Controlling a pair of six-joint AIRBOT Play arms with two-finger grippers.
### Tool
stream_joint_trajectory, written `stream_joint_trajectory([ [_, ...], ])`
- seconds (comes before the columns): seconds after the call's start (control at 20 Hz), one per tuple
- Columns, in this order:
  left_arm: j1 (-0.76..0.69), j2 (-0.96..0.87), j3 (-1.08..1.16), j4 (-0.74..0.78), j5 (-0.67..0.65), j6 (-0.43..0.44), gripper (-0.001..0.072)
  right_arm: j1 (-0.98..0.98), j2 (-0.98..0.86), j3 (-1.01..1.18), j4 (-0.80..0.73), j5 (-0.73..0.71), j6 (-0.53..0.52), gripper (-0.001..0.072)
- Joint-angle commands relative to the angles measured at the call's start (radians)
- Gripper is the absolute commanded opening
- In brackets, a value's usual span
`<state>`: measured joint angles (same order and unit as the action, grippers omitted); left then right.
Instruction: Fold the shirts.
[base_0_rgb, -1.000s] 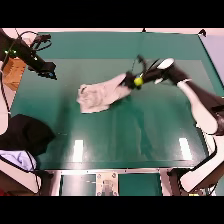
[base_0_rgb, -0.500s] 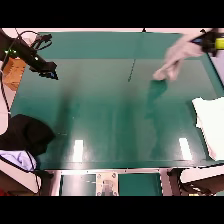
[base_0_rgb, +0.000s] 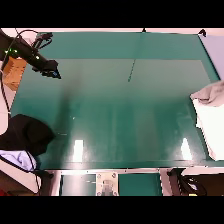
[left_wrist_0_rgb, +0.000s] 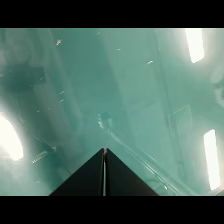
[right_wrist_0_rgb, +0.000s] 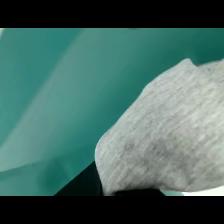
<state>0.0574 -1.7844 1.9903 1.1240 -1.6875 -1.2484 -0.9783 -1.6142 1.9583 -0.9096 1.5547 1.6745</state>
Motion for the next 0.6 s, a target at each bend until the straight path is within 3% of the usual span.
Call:
stream_joint_trajectory([
  [0.0, 0.000, 0.000, 0.000, -0.008, -0.003, -0.004, 0.0021, -0.048, 0.028, -0.005, -0.305, 0.156, 0.088, 0.0011],
  [0.25, 0.000, 0.000, 0.000, -0.009, -0.042, -0.003, 0.0021, -0.048, 0.070, -0.040, -0.557, 0.288, 0.109, 0.0011],
  [0.55, 0.000, 0.000, 0.000, -0.010, -0.045, -0.003, 0.0021, -0.048, 0.095, -0.225, -0.613, 0.286, 0.124, 0.0012],
])
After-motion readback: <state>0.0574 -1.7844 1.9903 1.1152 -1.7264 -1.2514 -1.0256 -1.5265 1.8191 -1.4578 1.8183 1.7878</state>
